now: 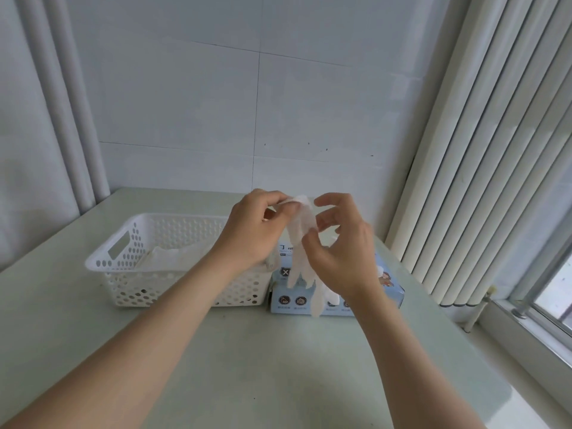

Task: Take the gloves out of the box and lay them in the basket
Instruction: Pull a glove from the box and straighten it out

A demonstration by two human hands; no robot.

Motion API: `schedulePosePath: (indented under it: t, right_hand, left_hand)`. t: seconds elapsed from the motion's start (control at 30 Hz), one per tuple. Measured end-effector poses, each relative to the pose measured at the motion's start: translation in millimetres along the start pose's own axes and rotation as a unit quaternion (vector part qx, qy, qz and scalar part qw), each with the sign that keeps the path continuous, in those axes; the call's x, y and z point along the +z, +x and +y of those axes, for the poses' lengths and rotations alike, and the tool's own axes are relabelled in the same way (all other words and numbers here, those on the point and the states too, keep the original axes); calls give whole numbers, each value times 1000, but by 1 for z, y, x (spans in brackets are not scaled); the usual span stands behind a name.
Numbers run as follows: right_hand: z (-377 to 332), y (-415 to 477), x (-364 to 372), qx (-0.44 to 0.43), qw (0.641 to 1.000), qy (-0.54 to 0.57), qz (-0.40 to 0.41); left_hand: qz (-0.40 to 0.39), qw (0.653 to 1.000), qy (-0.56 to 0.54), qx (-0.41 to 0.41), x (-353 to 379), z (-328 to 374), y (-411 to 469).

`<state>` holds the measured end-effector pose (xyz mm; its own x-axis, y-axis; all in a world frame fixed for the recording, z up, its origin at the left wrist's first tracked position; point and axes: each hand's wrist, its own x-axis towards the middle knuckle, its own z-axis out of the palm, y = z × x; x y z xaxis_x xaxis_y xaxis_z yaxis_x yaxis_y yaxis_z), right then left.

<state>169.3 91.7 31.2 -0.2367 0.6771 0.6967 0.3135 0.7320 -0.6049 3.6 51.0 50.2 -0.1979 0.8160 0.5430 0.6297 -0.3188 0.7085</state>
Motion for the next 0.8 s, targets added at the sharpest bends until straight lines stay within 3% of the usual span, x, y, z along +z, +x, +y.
schedulePosePath:
  t: [0.13,0.33,0.5,0.67,0.8]
  right_hand:
    - [-2,6,2,46,998,41,32]
    - [-18,11,6,106,986,130,-2]
    - [-32,20,13,166,969,177,-41]
    - [-43,35,21,180,968,167,-56]
    - [-54,48,28,175,970,158,-56]
  left_hand:
    - [3,999,-3,-33,-11,0,3]
    - [14,986,-136,-93,-24,1,10]
    - [53,979,-153,-123,-28,5,12]
    - [60,968,-192,-152,-35,4,14]
    - [75,975,-161,-137,-41,-6,14]
